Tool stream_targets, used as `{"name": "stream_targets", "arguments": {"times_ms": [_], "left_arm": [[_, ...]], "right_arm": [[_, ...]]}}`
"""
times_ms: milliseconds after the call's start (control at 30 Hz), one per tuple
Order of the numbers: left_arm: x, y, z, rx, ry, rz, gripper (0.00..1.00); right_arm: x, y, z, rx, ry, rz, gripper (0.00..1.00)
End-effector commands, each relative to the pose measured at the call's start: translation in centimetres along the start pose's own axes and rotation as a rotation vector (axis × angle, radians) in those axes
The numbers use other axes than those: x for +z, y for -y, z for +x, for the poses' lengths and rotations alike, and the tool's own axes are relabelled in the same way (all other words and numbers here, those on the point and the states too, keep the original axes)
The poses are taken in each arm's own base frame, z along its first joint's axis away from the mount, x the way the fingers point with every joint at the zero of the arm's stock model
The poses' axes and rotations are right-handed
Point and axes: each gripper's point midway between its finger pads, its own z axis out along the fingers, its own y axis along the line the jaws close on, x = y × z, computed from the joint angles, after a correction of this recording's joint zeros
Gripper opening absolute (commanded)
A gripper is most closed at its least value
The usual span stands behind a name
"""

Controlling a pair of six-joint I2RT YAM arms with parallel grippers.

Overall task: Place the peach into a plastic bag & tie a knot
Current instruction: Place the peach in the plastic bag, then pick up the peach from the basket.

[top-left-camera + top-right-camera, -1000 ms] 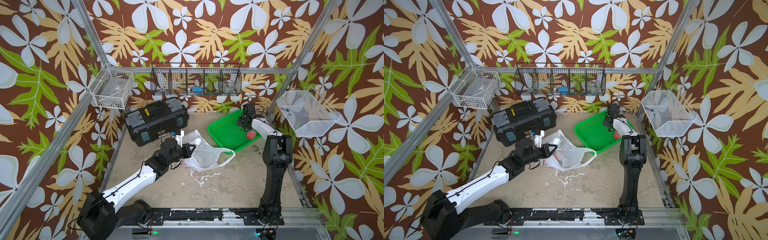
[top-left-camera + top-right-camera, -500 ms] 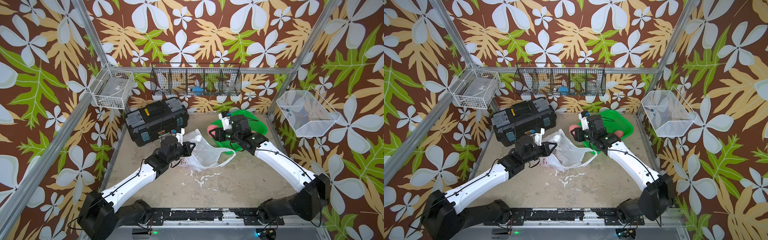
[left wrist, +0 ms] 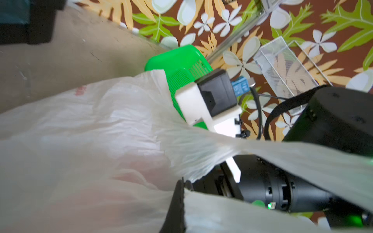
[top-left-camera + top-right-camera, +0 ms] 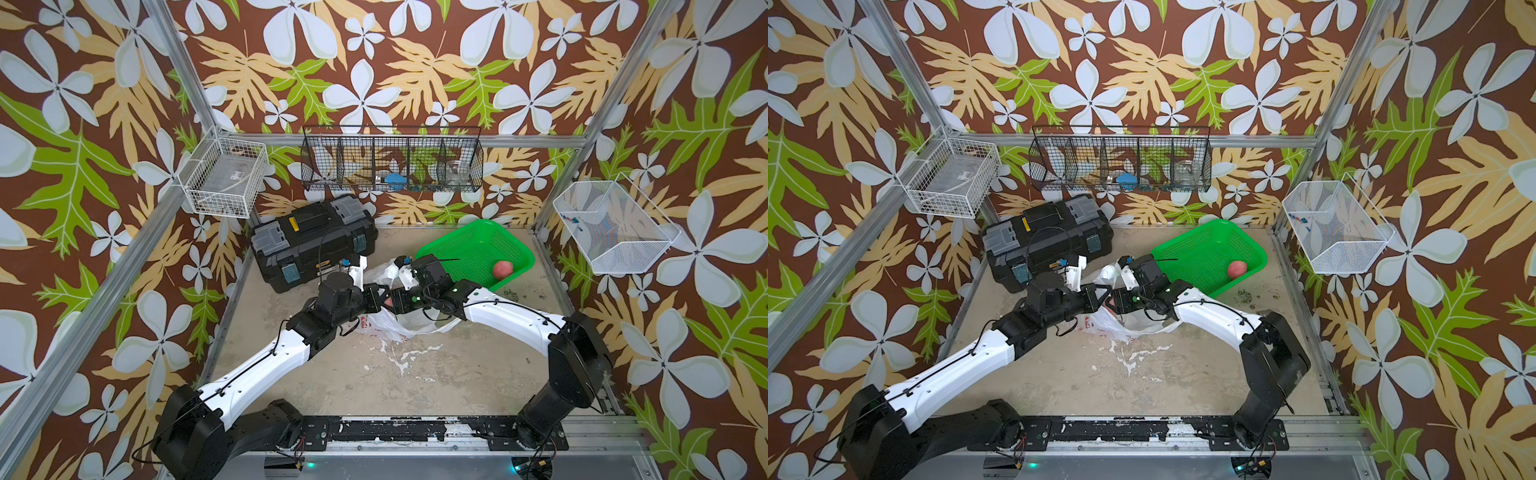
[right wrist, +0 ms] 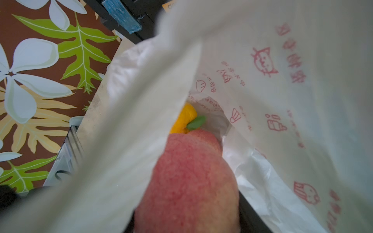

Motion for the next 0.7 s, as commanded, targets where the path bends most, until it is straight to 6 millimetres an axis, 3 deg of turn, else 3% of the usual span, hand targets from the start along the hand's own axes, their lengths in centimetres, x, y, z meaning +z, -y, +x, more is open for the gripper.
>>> {"name": "stream_targets", "arguments": {"times_ms": [0, 167, 267, 367, 467, 567, 633, 667], "left_arm": [[0.0, 0.1, 0.2, 0.012, -0.006, 0.005, 0.00], [0.3, 0.0, 0.0, 0.022, -0.001, -0.001, 0.00], [0.4, -0.3, -0.3, 0.029, 0.002, -0.011, 0.00], [0.3, -0.4, -0.7, 0.032, 0.012, -0.018, 0.00], [0.4, -0.6, -0.4, 0.024, 0.006, -0.016, 0.00], [0.6, -0.8, 0.4, -0.004, -0.012, 0.003, 0.00], [0.8, -0.9, 0.9, -0.028, -0.019, 0.015, 0.00], [0.8, -1.1, 1.1, -0.038, -0.024, 0.018, 0.00]], "right_arm": [[0.1, 0.2, -1.0, -0.011, 0.030, 0.025, 0.78], [-2.6, 0.5, -1.2, -0.045, 0.042, 0.070, 0.88], [-5.7, 1.3, -2.0, -0.039, 0.068, 0.090, 0.89], [-9.8, 3.6, -3.4, 0.006, 0.143, 0.122, 0.88], [-14.0, 8.2, -5.4, 0.061, 0.258, 0.233, 0.87], [-17.2, 16.0, -6.6, 0.160, 0.318, 0.496, 0.86], [-19.4, 21.9, -6.8, 0.230, 0.345, 0.764, 0.87], [-20.0, 23.9, -6.8, 0.256, 0.350, 0.848, 0.87]]}}
